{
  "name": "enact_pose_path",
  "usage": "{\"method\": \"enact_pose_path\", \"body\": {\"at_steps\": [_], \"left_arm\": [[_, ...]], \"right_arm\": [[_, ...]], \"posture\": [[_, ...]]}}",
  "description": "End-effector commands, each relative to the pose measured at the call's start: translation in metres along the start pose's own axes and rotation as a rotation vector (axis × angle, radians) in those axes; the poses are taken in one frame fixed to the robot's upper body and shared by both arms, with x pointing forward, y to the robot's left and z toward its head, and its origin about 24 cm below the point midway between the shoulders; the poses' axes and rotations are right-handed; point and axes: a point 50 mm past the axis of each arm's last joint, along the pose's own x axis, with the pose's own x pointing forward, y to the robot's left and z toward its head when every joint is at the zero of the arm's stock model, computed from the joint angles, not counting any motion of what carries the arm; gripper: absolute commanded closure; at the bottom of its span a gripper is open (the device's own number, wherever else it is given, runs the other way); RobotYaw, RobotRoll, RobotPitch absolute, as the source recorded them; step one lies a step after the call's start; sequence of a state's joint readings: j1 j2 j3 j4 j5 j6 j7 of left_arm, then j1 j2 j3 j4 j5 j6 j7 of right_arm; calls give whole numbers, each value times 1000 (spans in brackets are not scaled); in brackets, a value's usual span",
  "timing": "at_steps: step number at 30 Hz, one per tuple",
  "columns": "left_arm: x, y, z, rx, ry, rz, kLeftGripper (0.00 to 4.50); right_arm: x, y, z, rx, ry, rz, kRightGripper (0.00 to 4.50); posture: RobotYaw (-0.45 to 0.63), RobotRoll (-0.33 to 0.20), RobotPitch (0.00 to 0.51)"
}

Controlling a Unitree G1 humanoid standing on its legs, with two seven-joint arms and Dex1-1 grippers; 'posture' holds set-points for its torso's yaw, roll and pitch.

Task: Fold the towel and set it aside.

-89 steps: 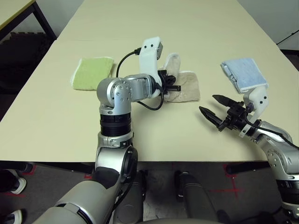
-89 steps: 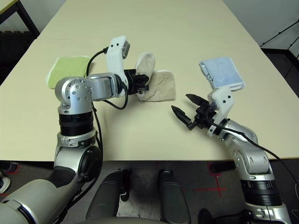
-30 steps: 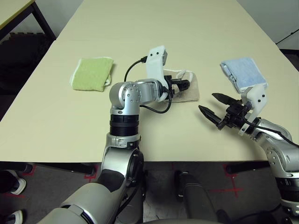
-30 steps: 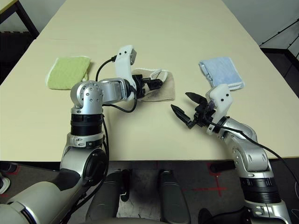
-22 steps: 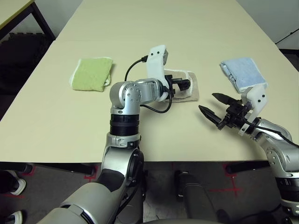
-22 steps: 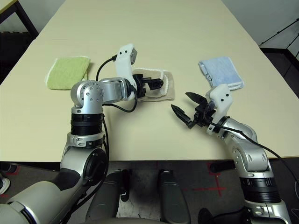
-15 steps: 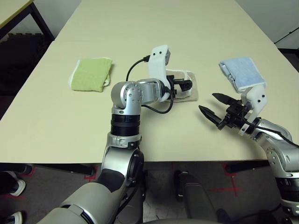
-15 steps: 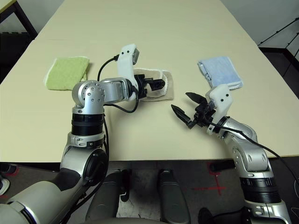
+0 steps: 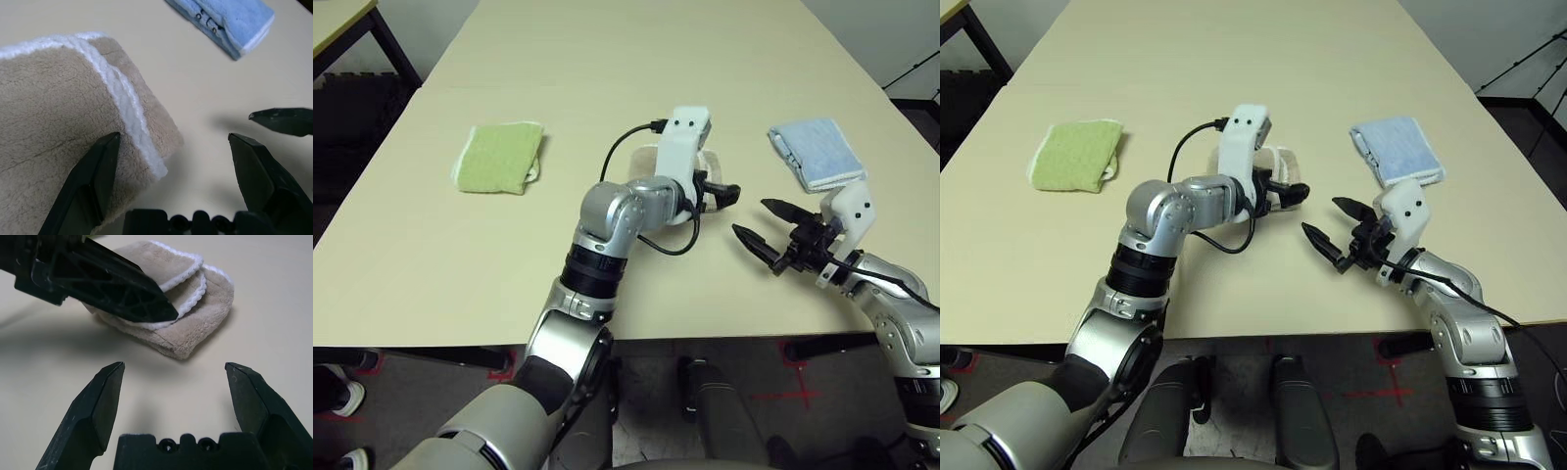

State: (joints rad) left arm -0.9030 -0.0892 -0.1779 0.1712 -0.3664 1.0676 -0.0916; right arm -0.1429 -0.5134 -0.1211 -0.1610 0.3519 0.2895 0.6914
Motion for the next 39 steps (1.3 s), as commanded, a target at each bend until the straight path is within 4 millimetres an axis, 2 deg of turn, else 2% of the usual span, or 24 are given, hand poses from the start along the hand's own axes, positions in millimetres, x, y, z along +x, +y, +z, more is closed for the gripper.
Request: {"method": "enact_pose_path", "body": {"at_steps": [1, 2, 4, 14, 25, 28, 37, 39], "left_arm": [[4, 3, -6, 36, -1, 15, 73], [4, 4, -6, 41, -3, 21, 73], [5, 5, -7, 48, -8, 29, 625], [4, 5, -3, 51, -29, 36, 4472], [2, 0, 5, 74, -55, 19, 4472], [1, 1, 5, 147, -68, 42, 3581], [2, 6, 0, 346, -92, 88, 53], [2, 7, -2, 393, -96, 97, 15]], "right_arm": [[-6, -1, 1, -4, 10, -15, 0], [-6, -1, 1, -4, 12, -17, 0], [-6, -2, 1, -3, 16, -19, 0], [-5, -2, 0, -2, 20, -23, 0], [-6, -3, 0, -3, 22, -20, 0], [-6, -3, 0, -3, 24, -19, 0], [-6, -2, 0, -4, 27, -16, 0], [-6, -2, 0, -4, 27, -16, 0]], "posture": [[-57, 0, 174], [-57, 0, 174], [-57, 0, 174], [-52, 0, 175], [-52, 0, 177], [-51, 0, 176], [-51, 0, 176], [-53, 0, 176]]}}
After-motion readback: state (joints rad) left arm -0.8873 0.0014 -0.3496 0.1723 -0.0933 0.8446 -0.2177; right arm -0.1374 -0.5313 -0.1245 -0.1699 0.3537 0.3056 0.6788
